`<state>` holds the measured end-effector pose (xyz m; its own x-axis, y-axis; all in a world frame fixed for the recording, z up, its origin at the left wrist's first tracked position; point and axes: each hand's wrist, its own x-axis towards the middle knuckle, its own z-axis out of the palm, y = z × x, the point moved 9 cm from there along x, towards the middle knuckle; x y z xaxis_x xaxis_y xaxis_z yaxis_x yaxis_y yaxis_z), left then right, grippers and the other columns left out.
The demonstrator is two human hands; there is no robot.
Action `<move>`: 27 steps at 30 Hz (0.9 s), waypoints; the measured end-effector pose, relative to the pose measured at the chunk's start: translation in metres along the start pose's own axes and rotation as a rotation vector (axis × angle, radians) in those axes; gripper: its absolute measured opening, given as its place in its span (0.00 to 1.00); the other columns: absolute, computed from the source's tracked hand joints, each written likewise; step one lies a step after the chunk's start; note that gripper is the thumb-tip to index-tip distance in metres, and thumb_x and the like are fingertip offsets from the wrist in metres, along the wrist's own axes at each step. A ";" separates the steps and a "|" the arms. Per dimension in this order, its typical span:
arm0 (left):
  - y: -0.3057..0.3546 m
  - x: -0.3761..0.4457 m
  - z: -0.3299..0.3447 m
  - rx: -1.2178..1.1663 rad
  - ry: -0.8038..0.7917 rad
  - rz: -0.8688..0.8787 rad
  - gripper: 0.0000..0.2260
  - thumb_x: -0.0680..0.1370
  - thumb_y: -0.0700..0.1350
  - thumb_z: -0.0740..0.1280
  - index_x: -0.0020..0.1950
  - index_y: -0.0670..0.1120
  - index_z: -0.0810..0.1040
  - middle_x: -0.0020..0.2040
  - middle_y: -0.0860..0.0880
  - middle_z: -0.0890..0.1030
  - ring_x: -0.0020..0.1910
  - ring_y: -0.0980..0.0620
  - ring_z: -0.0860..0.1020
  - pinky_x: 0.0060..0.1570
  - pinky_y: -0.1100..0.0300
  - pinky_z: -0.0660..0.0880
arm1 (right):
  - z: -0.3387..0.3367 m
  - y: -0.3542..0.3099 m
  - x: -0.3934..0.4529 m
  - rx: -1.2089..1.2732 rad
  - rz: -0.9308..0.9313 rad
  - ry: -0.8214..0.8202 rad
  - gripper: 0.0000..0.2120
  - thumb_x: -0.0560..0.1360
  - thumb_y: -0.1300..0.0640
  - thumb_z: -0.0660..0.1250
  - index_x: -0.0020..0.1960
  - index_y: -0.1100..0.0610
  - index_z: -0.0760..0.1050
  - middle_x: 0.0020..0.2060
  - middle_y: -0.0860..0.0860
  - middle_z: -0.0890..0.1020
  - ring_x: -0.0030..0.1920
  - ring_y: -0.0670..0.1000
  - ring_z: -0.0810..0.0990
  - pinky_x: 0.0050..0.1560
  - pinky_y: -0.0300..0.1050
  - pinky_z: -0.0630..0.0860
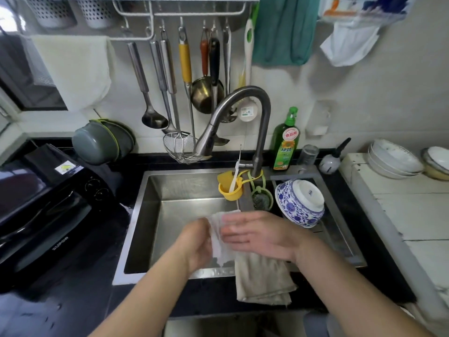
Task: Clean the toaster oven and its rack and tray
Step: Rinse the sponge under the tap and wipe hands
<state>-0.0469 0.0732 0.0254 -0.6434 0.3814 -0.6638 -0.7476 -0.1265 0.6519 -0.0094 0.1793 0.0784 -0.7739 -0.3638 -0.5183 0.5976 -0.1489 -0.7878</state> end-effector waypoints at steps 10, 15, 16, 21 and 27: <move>0.016 0.012 0.070 -0.042 -0.243 -0.097 0.18 0.84 0.44 0.54 0.57 0.39 0.83 0.51 0.40 0.85 0.47 0.44 0.84 0.46 0.52 0.79 | -0.107 0.001 -0.015 -0.081 -0.094 0.179 0.19 0.75 0.54 0.72 0.61 0.65 0.78 0.56 0.60 0.83 0.57 0.60 0.81 0.56 0.56 0.77; -0.006 0.037 0.094 -0.054 -0.253 -0.179 0.27 0.81 0.59 0.58 0.65 0.40 0.80 0.62 0.40 0.82 0.60 0.40 0.81 0.62 0.44 0.75 | -0.148 0.000 -0.023 -0.169 -0.106 0.373 0.09 0.82 0.58 0.64 0.52 0.60 0.81 0.45 0.55 0.86 0.43 0.52 0.85 0.42 0.51 0.82; -0.012 0.041 0.103 0.001 -0.265 -0.192 0.28 0.81 0.61 0.61 0.68 0.40 0.80 0.66 0.40 0.81 0.65 0.40 0.79 0.65 0.41 0.74 | -0.157 0.002 -0.026 -0.177 -0.105 0.393 0.09 0.82 0.58 0.63 0.51 0.60 0.81 0.43 0.55 0.85 0.41 0.50 0.84 0.40 0.49 0.81; 0.006 0.057 0.156 0.211 -0.276 0.121 0.22 0.70 0.28 0.71 0.64 0.36 0.80 0.60 0.35 0.83 0.55 0.39 0.84 0.45 0.50 0.83 | -0.194 -0.019 -0.064 -0.186 -0.286 0.287 0.12 0.80 0.65 0.66 0.61 0.55 0.79 0.54 0.55 0.85 0.55 0.51 0.84 0.53 0.48 0.81; -0.021 0.087 0.206 0.427 -0.305 0.205 0.24 0.73 0.17 0.60 0.33 0.41 0.86 0.53 0.46 0.87 0.54 0.45 0.85 0.44 0.54 0.82 | -0.264 0.023 -0.081 0.370 -0.310 0.389 0.17 0.75 0.72 0.62 0.46 0.56 0.86 0.51 0.56 0.85 0.54 0.59 0.81 0.49 0.50 0.79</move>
<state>-0.0535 0.2976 0.0295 -0.6445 0.6433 -0.4132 -0.4385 0.1317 0.8890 0.0119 0.4483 0.0148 -0.9014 0.0988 -0.4216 0.3115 -0.5283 -0.7898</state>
